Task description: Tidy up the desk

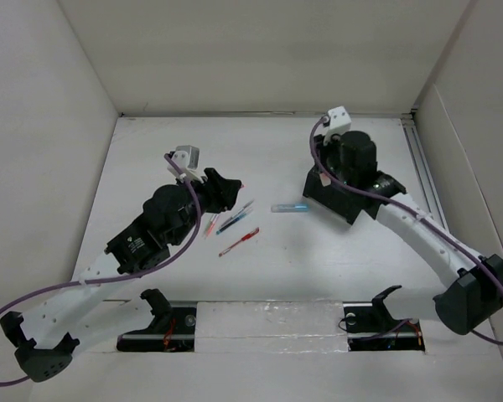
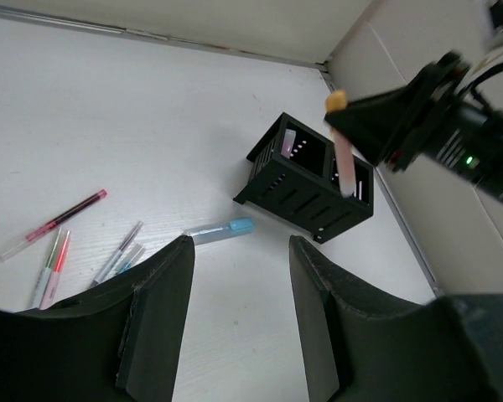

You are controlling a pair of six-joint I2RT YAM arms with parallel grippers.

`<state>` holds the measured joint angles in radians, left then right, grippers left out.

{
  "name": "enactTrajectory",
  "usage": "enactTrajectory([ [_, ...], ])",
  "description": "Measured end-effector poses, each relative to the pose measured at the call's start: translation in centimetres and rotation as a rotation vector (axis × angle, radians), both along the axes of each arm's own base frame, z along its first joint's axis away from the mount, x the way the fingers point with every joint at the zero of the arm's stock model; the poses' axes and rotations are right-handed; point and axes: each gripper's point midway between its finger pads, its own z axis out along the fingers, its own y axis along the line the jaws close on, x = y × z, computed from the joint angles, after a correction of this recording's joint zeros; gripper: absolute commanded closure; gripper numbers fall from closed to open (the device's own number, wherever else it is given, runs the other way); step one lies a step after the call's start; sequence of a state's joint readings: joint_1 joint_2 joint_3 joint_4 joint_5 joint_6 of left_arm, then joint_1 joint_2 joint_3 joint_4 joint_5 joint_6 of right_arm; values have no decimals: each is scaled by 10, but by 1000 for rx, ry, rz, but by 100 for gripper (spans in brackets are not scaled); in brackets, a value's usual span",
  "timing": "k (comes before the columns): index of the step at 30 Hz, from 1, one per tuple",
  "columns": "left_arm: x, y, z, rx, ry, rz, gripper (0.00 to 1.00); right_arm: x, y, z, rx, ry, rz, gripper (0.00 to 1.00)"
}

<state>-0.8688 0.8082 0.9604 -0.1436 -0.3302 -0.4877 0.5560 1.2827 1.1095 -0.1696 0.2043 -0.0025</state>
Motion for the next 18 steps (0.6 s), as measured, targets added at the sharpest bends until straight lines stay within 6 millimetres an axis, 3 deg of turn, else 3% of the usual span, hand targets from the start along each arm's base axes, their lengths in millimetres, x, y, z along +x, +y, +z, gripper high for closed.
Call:
enactTrajectory([
  [3,2,-4,-1,-10,6,-3,56,29,-33,32,-5,-116,-17,95],
  [6,4,-6,1,-15,6,-1,56,53,-52,38,-4,-173,8,96],
  [12,12,-15,-6,6,24,2,56,88,-52,3,31,-183,128,100],
  [18,15,-19,-13,21,40,2,56,83,-44,-32,84,-160,191,96],
])
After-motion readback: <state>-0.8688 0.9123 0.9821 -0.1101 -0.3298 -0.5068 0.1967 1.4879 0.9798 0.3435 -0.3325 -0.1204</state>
